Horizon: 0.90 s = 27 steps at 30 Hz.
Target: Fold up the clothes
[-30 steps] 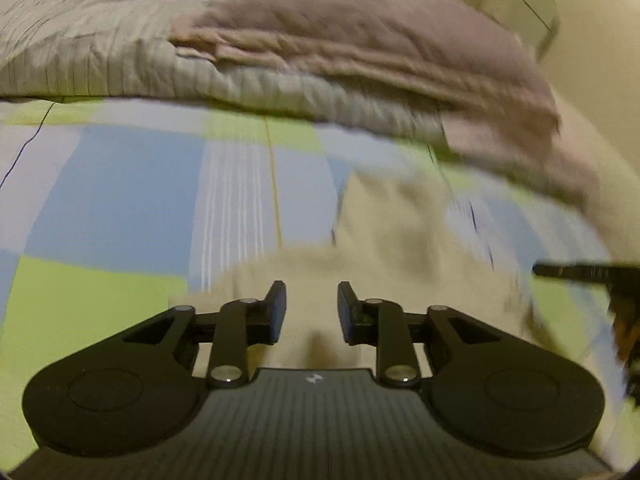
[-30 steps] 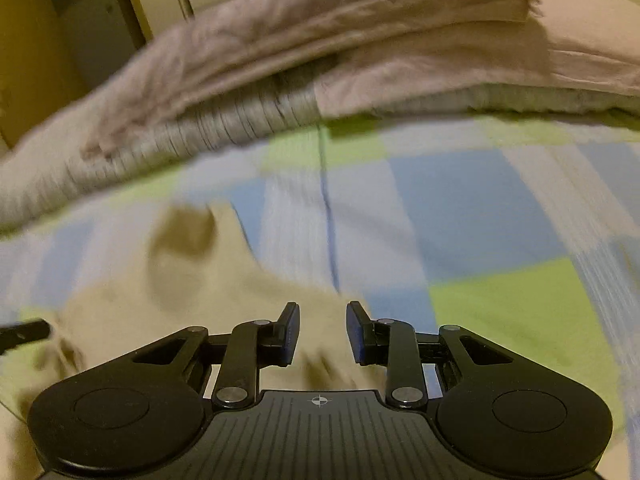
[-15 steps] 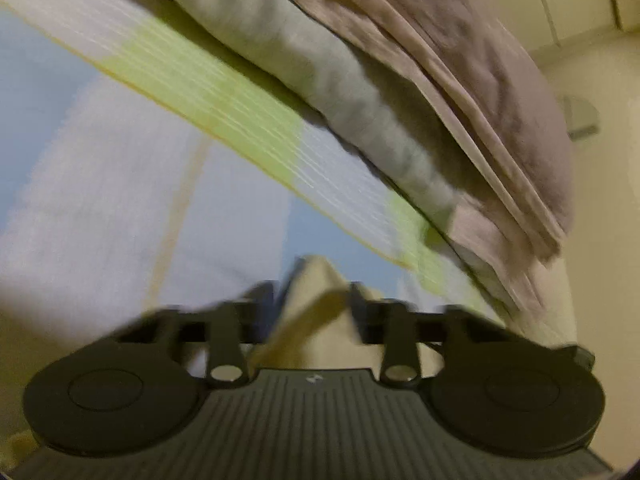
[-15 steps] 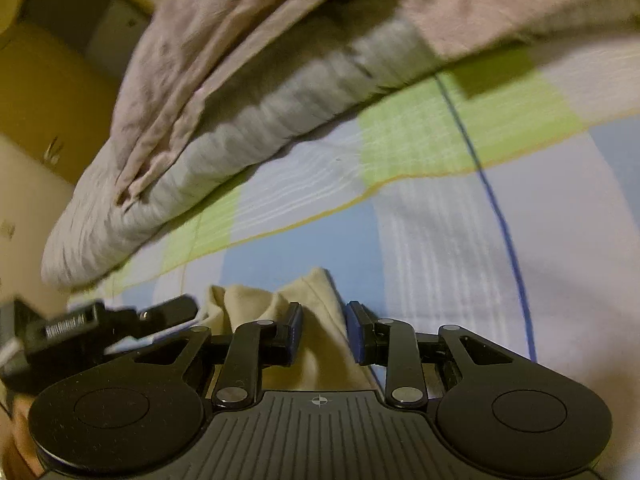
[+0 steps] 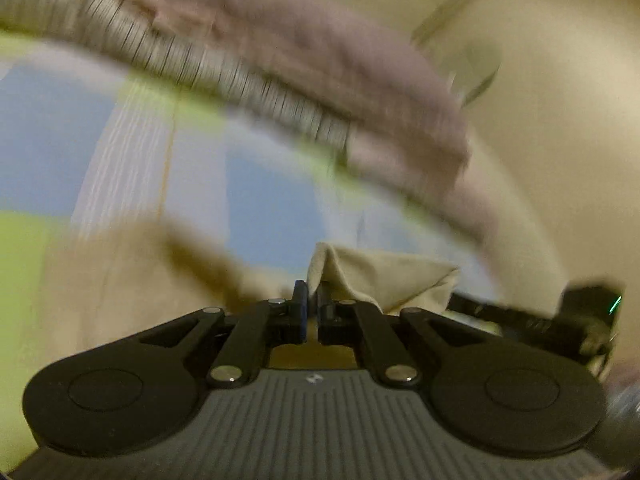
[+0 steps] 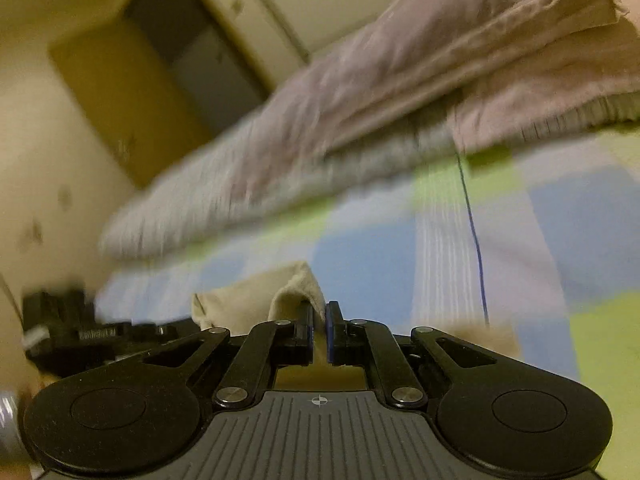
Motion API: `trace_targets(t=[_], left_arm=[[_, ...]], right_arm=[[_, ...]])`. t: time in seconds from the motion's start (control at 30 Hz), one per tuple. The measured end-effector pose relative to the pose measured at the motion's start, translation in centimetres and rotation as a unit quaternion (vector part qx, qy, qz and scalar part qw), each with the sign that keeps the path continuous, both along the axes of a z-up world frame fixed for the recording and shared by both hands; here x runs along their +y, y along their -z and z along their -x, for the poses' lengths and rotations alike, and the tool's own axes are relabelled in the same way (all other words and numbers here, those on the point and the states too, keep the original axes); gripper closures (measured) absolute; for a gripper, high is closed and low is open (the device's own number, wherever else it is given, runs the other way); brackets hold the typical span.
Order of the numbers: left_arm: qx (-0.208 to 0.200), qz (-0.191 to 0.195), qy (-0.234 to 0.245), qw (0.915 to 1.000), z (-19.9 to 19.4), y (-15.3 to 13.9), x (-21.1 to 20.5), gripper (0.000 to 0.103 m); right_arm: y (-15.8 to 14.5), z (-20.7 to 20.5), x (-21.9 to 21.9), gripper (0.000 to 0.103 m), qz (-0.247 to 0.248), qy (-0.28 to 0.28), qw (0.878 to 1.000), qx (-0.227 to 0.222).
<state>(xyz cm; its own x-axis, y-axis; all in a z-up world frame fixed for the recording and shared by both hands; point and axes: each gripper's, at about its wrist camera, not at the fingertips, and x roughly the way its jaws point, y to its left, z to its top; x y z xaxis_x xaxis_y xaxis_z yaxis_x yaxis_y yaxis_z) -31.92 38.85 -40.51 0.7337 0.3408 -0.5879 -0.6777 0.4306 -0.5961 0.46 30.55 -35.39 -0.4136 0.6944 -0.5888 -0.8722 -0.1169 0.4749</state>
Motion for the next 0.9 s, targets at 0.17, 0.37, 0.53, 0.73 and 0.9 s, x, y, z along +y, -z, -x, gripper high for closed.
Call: trace_targets(t=[0.17, 0.37, 0.53, 0.73, 0.9], left_arm=[[0.063, 0.025, -0.041, 0.9969, 2.4, 0.2, -5.1, 0.095], [0.051, -0.074, -0.039, 0.9951, -0.4, -3.8, -3.0, 0.091], [0.142, -0.104, 0.038, 0.9837, -5.5, -0.1, -3.6, 0.091], [0.176, -0.135, 0.025, 0.9748, -4.7, 1.6, -7.0, 0.090], [0.180, -0.150, 0.033, 0.9716, -3.5, 0.3, -9.6, 0.088]], right_arm=[[1.9, 2.1, -4.9, 0.087, 0.119, 0.005, 0.987, -0.105], [-0.7, 2.6, -5.6, 0.086, 0.050, 0.047, 0.991, -0.115], [0.3, 4.1, -5.7, 0.086, 0.032, 0.029, 0.989, -0.140], [1.6, 6.0, -5.9, 0.086, 0.011, 0.007, 0.985, -0.169], [2.7, 7.5, -6.1, 0.086, -0.007, -0.012, 0.981, -0.194]])
